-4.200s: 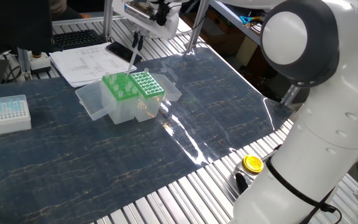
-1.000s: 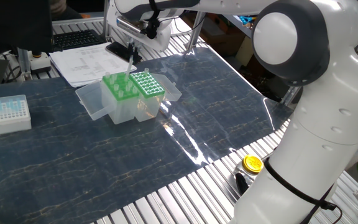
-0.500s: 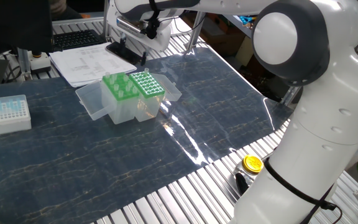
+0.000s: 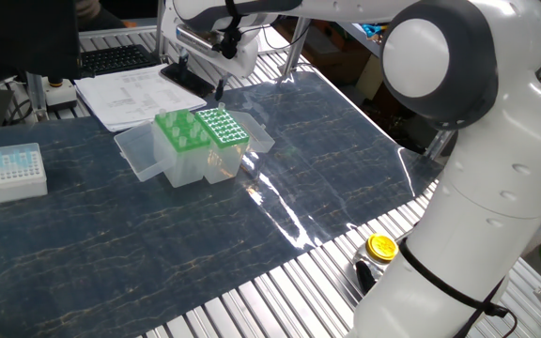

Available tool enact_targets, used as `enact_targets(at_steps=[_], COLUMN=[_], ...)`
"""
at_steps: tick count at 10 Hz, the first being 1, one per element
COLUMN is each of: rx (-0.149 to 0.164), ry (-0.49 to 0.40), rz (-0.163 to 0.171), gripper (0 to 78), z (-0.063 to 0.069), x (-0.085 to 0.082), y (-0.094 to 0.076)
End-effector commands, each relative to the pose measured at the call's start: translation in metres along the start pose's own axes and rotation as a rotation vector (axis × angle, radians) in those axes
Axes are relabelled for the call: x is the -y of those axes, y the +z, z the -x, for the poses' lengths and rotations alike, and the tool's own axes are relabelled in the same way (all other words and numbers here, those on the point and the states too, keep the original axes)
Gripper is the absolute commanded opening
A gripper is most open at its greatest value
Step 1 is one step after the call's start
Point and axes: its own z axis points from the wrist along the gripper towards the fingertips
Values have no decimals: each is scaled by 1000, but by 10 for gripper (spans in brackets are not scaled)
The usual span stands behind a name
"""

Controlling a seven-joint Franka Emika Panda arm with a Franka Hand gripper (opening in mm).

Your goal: Transfer all large pipette tips from one holder to another

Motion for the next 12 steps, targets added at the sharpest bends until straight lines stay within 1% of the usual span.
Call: enact_targets(at_steps=[1,2,4,5,7,9,12], rx=[-27,-25,-11,-6,-10,-14,-11], ry=[-267,-278,-304,-343,-394,-420,-435], rz=[-41,-41,-49,-48,-45,-43,-42], gripper=[774,774,774,774,774,774,774], z=[26,29,30,30,30,30,30], x=[5,6,7,7,7,7,7], y=[15,16,16,16,16,16,16])
